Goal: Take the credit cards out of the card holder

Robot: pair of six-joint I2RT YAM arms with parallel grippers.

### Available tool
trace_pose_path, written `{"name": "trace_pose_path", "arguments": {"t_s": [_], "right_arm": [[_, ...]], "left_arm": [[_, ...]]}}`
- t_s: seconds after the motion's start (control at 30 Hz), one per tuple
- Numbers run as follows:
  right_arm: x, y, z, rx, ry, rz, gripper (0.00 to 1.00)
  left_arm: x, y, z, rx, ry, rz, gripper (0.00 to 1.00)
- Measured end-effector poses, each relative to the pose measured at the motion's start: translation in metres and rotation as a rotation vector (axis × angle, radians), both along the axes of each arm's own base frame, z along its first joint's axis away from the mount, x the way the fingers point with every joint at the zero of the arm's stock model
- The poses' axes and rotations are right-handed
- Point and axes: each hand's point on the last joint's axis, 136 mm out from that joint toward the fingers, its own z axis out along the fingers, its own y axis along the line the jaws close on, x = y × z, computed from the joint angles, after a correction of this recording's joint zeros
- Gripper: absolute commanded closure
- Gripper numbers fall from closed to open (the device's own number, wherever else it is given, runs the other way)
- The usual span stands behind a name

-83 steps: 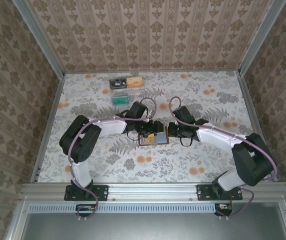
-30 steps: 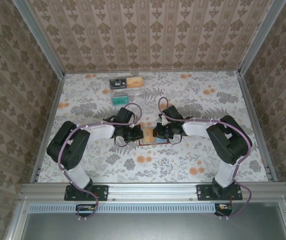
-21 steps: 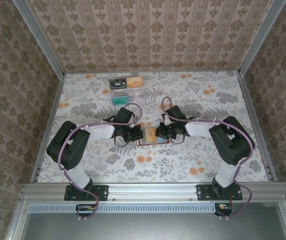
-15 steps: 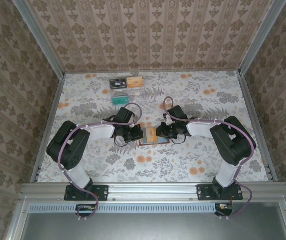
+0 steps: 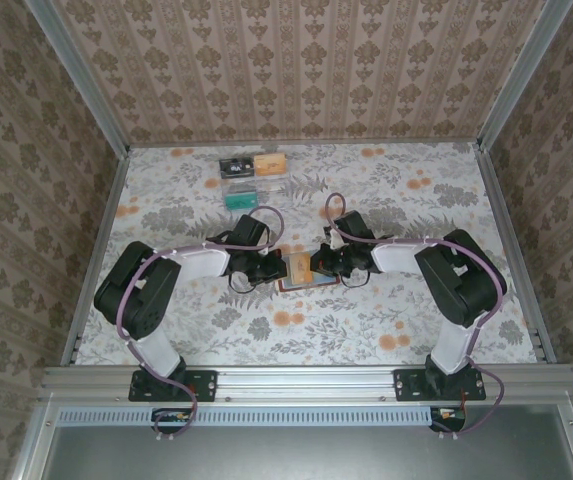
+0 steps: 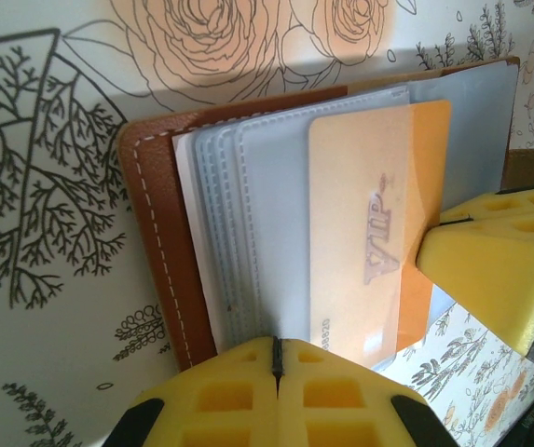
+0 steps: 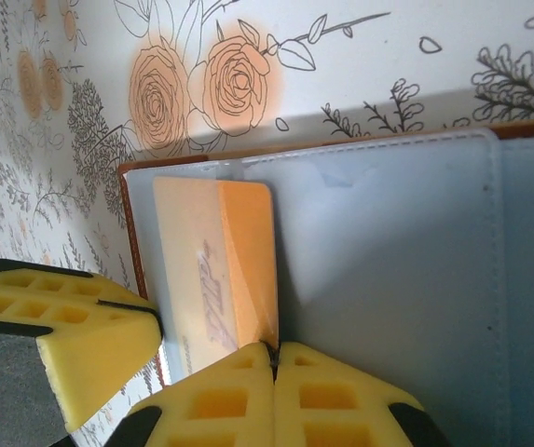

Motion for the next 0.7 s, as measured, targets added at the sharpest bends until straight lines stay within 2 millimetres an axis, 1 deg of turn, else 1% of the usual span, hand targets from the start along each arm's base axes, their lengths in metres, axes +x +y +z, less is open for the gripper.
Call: {"name": "trace_pose_path", "arguments": {"t_s": [0.07, 0.13, 0.3, 0.4, 0.43, 0.5, 0.57, 0.63, 0.7], "right_arm": [[-0.001, -0.003, 0.000, 0.002, -0.002, -0.005, 1.00], [0.000, -0.009, 0.002, 0.001, -0.003, -0.017, 1.00], [0.003, -0.034, 0.006, -0.008, -0.010, -0.063, 1.00], [0.003, -0.045, 0.012, -0.009, -0.021, -0.080, 1.00], [0.002, -0.047, 0.014, -0.009, -0.024, -0.083, 1.00], [0.002, -0.050, 0.022, -0.007, -0.040, -0.084, 1.00], [0.002, -0.050, 0.032, -0.001, -0.063, -0.080, 1.00], [0.002, -0.050, 0.044, 0.009, -0.091, -0.079, 1.00], [0.002, -0.050, 0.060, 0.022, -0.129, -0.076, 1.00]], "left_arm": [[0.000, 0.000, 0.000, 0.001, 0.000, 0.000, 1.00], [0.000, 0.000, 0.000, 0.001, 0.000, 0.000, 1.00], [0.001, 0.003, 0.001, 0.004, -0.003, -0.002, 1.00], [-0.001, 0.004, 0.001, 0.010, 0.000, -0.004, 1.00], [-0.002, 0.005, 0.002, 0.014, 0.001, -0.003, 0.96], [-0.003, 0.006, 0.003, 0.018, 0.002, -0.005, 0.83], [-0.003, 0.007, 0.008, 0.014, -0.008, -0.005, 0.74], [-0.001, 0.007, 0.019, 0.001, -0.029, 0.001, 0.62], [0.005, 0.006, 0.036, -0.025, -0.064, 0.011, 0.55]]}}
